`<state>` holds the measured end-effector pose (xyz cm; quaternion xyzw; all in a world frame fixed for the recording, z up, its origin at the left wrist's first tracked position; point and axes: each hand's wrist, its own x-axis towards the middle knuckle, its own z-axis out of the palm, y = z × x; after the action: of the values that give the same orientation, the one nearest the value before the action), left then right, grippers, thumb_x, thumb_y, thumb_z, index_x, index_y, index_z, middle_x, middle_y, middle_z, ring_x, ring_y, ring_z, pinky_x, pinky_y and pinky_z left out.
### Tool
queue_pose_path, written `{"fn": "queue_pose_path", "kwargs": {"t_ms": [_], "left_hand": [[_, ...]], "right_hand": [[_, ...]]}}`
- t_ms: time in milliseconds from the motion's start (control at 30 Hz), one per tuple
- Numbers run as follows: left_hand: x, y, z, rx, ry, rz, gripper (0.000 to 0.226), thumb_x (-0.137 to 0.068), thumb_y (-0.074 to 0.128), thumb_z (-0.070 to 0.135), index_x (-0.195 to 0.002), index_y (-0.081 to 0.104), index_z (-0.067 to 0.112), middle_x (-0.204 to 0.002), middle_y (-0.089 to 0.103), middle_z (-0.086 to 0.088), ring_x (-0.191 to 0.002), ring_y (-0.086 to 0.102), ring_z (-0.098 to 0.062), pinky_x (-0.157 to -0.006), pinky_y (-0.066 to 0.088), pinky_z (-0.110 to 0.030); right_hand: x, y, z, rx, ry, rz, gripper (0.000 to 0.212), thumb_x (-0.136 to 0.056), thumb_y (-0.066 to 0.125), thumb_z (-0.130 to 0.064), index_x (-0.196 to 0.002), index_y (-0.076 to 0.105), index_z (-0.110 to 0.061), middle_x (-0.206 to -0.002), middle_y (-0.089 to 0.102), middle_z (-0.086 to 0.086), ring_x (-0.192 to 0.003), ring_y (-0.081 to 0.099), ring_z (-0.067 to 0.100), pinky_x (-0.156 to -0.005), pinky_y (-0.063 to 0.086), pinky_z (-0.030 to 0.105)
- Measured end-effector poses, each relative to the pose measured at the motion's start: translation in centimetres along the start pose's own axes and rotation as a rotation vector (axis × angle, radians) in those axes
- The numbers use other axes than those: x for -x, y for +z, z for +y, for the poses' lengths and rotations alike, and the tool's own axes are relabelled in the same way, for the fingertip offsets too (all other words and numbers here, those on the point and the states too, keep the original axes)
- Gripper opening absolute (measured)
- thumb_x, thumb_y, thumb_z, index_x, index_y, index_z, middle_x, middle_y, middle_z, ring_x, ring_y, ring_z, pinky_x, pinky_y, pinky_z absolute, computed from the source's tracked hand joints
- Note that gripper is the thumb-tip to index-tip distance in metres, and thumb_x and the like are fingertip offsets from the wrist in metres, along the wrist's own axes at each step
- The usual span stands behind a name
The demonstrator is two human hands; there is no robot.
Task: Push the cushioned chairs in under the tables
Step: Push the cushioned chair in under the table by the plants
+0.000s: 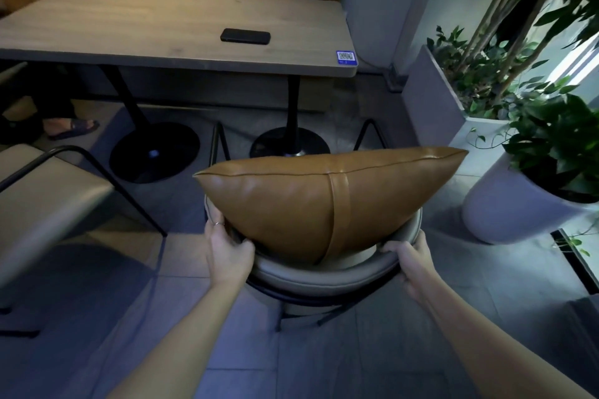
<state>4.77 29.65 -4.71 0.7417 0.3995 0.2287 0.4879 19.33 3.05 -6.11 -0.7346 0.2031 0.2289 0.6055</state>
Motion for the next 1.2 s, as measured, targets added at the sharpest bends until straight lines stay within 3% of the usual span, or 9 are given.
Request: {"fn": "queue_pose_path", "kwargs": {"t_ms": [200,333,400,467,567,700,1067,1133,1200], "left_hand": [[-2.1,-0.2,0.5,-0.031,0.013,-0.048,0.072,-0.072,0.059,0.000,-0.139,0.049,0.027,-0.125,0.058,-0.005,-0.116,0.055,-0.026,-0.098,0.049,-0.046],[-4.9,-1.3,0.2,-0.055,-0.006,-0.064,0.060,-0.077,0.060,0.001,-0.132,0.054,0.025,-0.120,0.060,-0.006,-0.110,0.057,-0.027,-0.093,0.051,-0.048],[-6.1,-1.6,-0.3,-0.047,-0.020,-0.060,0.054,-0.080,0.059,-0.001,-0.129,0.055,0.021,-0.119,0.060,-0.009,-0.109,0.057,-0.029,-0.092,0.051,-0.047],[-7.3,-1.8,-0.9,-0.053,-0.028,-0.049,0.048,-0.081,0.059,-0.001,-0.125,0.056,0.019,-0.118,0.059,-0.011,-0.108,0.057,-0.033,-0.090,0.050,-0.048],[-9.3,-1.6,-1.6,-0.058,-0.028,-0.051,0.043,-0.081,0.058,-0.002,-0.119,0.057,0.017,-0.117,0.058,-0.013,-0.107,0.056,-0.034,-0.088,0.050,-0.048],[-12.0,-1.1,-1.6,-0.080,0.021,-0.059,0.041,-0.082,0.060,-0.003,-0.120,0.059,0.013,-0.118,0.056,-0.010,-0.111,0.054,-0.029,-0.088,0.045,-0.037],[-19.5,0.8,-0.9,-0.113,0.063,-0.059,0.048,-0.082,0.062,-0.001,-0.126,0.056,0.015,-0.133,0.053,-0.011,-0.126,0.048,-0.035,-0.098,0.043,-0.040],[-20.7,1.1,-1.0,-0.125,0.052,-0.049,0.045,-0.081,0.061,-0.002,-0.124,0.057,0.012,-0.132,0.053,-0.014,-0.128,0.047,-0.038,-0.098,0.042,-0.042],[-21.7,1.3,-0.9,-0.129,0.050,-0.032,0.045,-0.080,0.061,-0.001,-0.124,0.057,0.011,-0.127,0.055,-0.014,-0.123,0.050,-0.038,-0.092,0.041,-0.037]], "right_hand": [[0.2,0.7,0.1,-0.070,-0.007,-0.005,0.052,-0.080,0.066,0.003,-0.123,0.051,-0.021,-0.094,0.064,0.010,-0.072,0.060,0.026,-0.051,0.040,0.031],[0.3,3.0,-0.3,-0.121,-0.008,-0.030,0.056,-0.080,0.068,0.001,-0.126,0.049,-0.024,-0.098,0.065,0.011,-0.073,0.062,0.027,-0.039,0.043,0.024],[0.0,4.2,-0.6,-0.127,-0.004,-0.043,0.063,-0.078,0.071,-0.002,-0.130,0.047,-0.030,-0.109,0.071,0.010,-0.087,0.070,0.031,-0.050,0.057,0.035],[-0.4,5.3,-1.0,-0.117,-0.003,-0.049,0.069,-0.075,0.073,-0.005,-0.132,0.046,-0.034,-0.115,0.072,0.010,-0.098,0.071,0.035,-0.070,0.061,0.048],[-1.3,6.6,-1.9,-0.111,-0.017,-0.049,0.070,-0.076,0.073,-0.006,-0.133,0.046,-0.035,-0.115,0.072,0.009,-0.100,0.071,0.035,-0.075,0.061,0.051],[-2.9,8.1,-3.2,-0.107,-0.031,-0.045,0.073,-0.078,0.075,-0.007,-0.137,0.044,-0.035,-0.118,0.071,0.008,-0.102,0.071,0.035,-0.085,0.061,0.062],[-7.3,12.3,-7.2,-0.066,-0.031,-0.009,0.071,-0.079,0.076,-0.011,-0.137,0.043,-0.035,-0.121,0.069,0.005,-0.106,0.068,0.033,-0.094,0.056,0.063],[-7.8,12.9,-7.9,-0.050,-0.032,-0.012,0.070,-0.081,0.075,-0.011,-0.138,0.042,-0.034,-0.123,0.068,0.004,-0.105,0.067,0.030,-0.087,0.057,0.054],[-8.3,13.5,-8.5,-0.042,-0.035,-0.017,0.070,-0.084,0.073,-0.010,-0.141,0.039,-0.032,-0.124,0.066,0.004,-0.098,0.064,0.023,-0.070,0.052,0.040]]}}
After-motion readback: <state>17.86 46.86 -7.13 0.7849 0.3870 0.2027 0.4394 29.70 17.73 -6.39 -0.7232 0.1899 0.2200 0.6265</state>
